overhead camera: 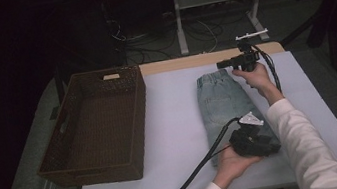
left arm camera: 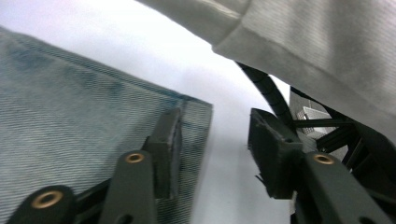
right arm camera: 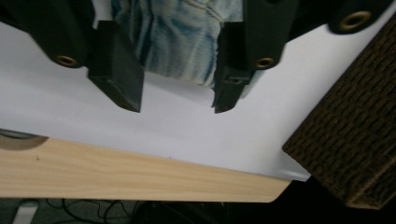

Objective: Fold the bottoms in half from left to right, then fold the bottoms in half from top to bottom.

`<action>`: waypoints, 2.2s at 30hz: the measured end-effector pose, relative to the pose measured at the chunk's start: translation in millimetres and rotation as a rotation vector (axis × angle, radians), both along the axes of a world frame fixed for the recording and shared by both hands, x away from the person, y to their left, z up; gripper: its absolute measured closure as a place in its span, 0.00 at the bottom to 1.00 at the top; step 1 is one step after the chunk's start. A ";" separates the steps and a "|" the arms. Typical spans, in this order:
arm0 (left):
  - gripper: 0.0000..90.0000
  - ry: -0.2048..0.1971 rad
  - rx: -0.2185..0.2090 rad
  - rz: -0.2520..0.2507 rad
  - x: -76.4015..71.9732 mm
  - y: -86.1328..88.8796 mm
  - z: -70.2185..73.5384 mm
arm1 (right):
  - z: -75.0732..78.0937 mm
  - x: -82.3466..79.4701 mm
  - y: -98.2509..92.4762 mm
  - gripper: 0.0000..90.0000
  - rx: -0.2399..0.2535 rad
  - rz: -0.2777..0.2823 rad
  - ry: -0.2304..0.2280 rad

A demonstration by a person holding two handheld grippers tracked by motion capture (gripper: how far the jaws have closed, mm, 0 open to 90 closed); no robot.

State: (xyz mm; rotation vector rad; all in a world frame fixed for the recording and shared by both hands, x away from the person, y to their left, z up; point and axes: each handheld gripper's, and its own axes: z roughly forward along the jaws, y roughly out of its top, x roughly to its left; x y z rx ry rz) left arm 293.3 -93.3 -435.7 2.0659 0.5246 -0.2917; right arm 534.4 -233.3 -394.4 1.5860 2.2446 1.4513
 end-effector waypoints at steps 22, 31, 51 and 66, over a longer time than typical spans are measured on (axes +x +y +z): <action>0.22 0.029 -0.067 0.049 11.1 26.6 36.2 | 23.9 -18.7 -9.6 0.09 -0.028 0.016 -0.008; 0.15 -0.004 -0.070 0.059 28.5 36.9 58.6 | 31.4 -24.3 -18.2 0.05 -0.019 0.022 -0.014; 0.10 -0.025 -0.089 0.124 67.6 49.3 84.5 | 30.0 -33.9 -37.8 0.00 0.027 0.035 -0.031; 0.08 -0.021 -0.103 0.186 99.3 51.9 93.5 | 20.0 -35.9 -49.0 0.00 0.075 0.042 -0.051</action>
